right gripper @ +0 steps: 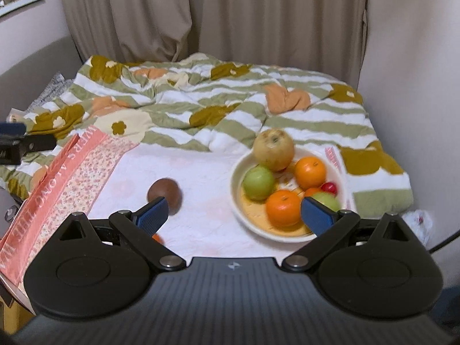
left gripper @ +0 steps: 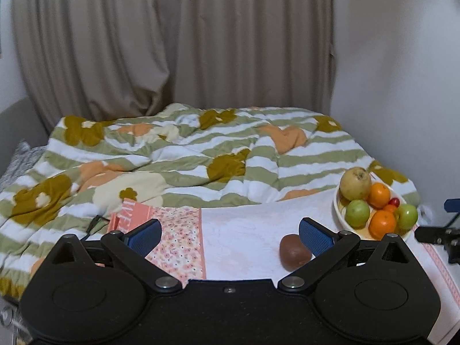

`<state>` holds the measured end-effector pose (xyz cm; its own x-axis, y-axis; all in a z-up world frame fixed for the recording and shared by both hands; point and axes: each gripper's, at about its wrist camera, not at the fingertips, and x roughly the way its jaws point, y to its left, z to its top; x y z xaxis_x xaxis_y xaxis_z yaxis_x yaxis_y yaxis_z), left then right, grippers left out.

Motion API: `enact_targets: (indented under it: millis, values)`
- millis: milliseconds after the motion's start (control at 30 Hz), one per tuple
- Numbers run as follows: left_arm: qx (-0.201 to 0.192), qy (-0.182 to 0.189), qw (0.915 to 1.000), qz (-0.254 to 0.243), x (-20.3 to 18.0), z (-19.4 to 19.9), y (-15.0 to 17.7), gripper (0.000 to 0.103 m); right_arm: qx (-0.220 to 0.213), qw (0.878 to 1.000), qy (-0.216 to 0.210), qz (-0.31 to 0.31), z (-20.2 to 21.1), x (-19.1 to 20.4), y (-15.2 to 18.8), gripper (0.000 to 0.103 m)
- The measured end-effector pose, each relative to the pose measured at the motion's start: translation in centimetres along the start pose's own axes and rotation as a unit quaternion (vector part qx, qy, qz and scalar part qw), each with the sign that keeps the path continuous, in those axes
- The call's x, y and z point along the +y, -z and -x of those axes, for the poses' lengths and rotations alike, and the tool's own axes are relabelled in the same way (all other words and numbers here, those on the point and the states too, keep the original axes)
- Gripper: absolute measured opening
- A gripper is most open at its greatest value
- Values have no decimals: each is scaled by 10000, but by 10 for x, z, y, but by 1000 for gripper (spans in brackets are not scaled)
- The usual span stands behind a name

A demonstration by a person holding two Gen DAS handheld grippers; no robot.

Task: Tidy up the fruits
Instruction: 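Withdraw both tools toward the brown kiwi and the tangerine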

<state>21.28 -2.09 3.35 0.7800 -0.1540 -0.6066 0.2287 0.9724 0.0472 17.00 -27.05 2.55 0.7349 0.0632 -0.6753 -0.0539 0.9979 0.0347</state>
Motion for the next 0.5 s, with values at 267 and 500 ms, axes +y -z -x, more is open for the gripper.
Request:
enact_targets:
  millis: [267,500]
  values:
    - [360,819,9940,-627,23,-52,-6,103,350,9986,238,-302,-26,55,16,103]
    - [822,1558,9778,-1138,17,-105,-6,103,797,9958,269,-360,-60,92,34,103]
